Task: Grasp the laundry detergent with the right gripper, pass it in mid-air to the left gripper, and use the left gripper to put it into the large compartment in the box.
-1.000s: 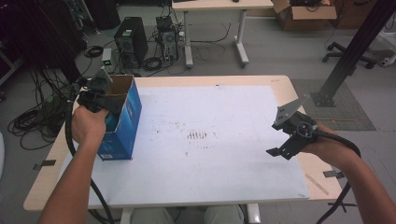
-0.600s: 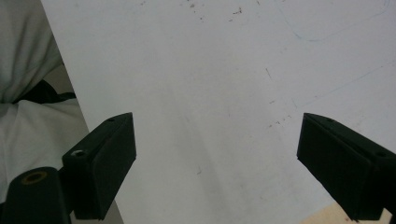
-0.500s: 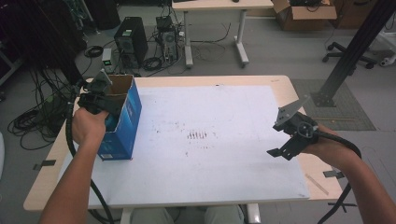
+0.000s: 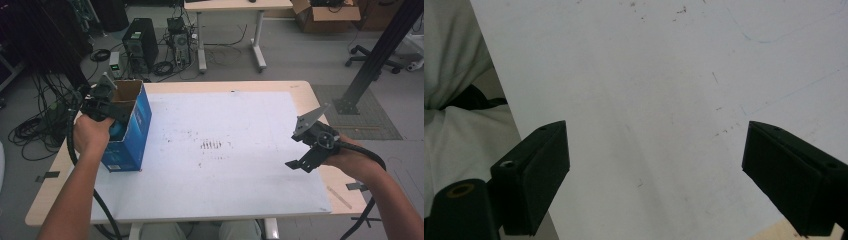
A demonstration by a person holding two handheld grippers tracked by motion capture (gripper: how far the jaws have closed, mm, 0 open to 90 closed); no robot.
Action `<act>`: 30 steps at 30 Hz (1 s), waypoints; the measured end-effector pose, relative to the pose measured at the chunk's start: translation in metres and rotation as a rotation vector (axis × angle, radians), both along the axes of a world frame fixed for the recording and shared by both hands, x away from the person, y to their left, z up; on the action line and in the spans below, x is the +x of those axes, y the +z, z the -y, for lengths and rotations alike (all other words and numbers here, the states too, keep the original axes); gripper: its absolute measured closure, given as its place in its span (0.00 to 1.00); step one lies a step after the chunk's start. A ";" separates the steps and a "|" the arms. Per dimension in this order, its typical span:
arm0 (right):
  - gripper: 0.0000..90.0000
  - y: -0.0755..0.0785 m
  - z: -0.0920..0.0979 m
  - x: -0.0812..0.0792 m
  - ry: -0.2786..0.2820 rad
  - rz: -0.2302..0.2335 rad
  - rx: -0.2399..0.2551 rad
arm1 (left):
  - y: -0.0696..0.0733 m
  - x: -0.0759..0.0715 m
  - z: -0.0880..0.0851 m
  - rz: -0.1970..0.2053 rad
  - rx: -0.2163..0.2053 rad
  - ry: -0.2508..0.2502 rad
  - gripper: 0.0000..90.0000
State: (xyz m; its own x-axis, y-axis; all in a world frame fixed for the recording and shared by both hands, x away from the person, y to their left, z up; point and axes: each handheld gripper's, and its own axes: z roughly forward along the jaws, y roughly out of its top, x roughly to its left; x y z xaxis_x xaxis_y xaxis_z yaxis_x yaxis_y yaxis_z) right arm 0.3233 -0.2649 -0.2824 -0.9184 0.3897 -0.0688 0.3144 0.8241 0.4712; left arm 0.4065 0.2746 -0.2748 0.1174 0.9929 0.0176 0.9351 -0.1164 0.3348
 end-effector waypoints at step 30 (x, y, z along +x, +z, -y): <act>0.13 0.015 0.000 -0.015 0.008 0.032 -0.001 | 0.054 -0.025 0.009 0.031 -0.056 -0.076 0.19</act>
